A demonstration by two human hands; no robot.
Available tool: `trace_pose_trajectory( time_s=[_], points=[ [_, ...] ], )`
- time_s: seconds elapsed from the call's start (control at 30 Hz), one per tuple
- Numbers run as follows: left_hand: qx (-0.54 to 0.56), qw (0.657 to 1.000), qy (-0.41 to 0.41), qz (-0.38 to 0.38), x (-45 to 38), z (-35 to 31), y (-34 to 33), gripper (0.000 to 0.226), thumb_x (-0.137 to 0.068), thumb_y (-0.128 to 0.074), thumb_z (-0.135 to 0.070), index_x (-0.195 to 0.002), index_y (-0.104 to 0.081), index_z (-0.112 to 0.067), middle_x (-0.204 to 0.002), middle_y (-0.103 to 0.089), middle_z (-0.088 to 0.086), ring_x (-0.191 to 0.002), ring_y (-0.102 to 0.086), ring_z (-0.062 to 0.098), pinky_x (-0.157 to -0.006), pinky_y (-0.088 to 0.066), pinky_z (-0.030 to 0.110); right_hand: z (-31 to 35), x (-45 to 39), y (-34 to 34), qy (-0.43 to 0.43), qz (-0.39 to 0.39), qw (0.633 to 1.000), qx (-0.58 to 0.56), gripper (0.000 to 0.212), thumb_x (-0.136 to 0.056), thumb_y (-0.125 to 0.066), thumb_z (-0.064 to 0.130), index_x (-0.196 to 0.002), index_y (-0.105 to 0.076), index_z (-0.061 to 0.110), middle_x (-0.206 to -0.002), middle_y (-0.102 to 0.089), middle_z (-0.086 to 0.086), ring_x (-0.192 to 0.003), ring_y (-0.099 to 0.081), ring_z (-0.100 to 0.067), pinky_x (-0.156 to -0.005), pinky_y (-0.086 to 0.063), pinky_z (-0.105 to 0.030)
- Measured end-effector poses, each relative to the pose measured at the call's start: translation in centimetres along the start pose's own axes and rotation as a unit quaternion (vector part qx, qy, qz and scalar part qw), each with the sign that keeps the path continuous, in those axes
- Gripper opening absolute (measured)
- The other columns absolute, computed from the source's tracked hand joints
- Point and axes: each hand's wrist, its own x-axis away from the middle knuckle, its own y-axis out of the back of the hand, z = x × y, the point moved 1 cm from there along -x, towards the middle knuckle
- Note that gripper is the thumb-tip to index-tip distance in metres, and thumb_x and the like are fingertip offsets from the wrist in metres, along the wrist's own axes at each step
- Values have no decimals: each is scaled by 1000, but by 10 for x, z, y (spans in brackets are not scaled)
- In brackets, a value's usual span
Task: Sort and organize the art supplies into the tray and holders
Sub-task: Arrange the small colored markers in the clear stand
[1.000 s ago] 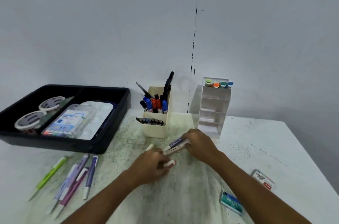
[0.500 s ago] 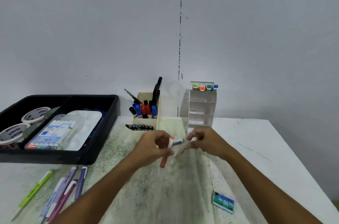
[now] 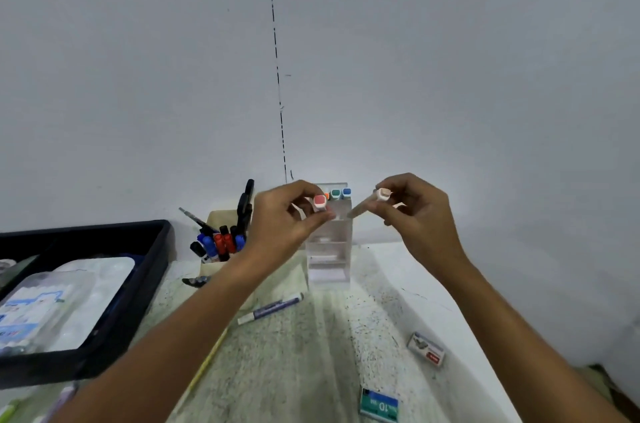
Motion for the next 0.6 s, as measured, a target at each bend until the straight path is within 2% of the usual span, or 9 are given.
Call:
trace_pose_trajectory(
  time_s=[0.1, 0.2, 0.27, 0.4, 0.6],
  points=[
    [-33, 999, -36, -12, 2, 8, -12, 21, -67, -85, -14, -82, -71, -11, -78, -71, -7, -57, -61, 8, -52, -42, 13, -4, 0, -2, 17, -10, 1000, 21, 16, -79, -72, -1, -86, -63, 10, -82, -68, 5, -71, -64, -10, -60, -51, -38],
    [-62, 997, -45, -15, 5, 18, -22, 20, -70, -84, -16, -85, -72, -11, -80, -70, -8, -53, -60, 6, -54, -41, 9, -13, -1, -8, 29, -2, 998, 59, 25, -78, -74, 1, -84, -63, 23, -86, -67, 5, -73, -63, -8, -59, -48, -20],
    [-79, 995, -49, -19, 4, 21, -27, 21, -70, -84, -17, -87, -73, -11, -80, -72, -5, -53, -60, 7, -55, -43, 9, -19, -1, -13, 37, 10, 996, 85, 29, -78, -75, 2, -84, -61, 28, -89, -66, 7, -74, -62, -3, -60, -45, -13],
    [-91, 993, -63, -28, 1, 22, -32, 22, -71, -84, -17, -89, -74, -9, -82, -74, -1, -53, -61, 5, -55, -47, 14, -30, -1, -19, 50, 21, 994, 100, 25, -80, -75, 8, -87, -61, 28, -90, -64, 10, -76, -61, -1, -60, -44, -11],
    [-109, 992, -56, -28, 5, 33, -31, 22, -73, -83, -19, -90, -74, -10, -79, -73, -1, -63, -64, 7, -58, -49, 16, -35, -2, -20, 73, -1, 993, 89, 25, -79, -74, 2, -88, -63, 22, -89, -64, 11, -76, -62, -2, -58, -46, -14]
  ],
)
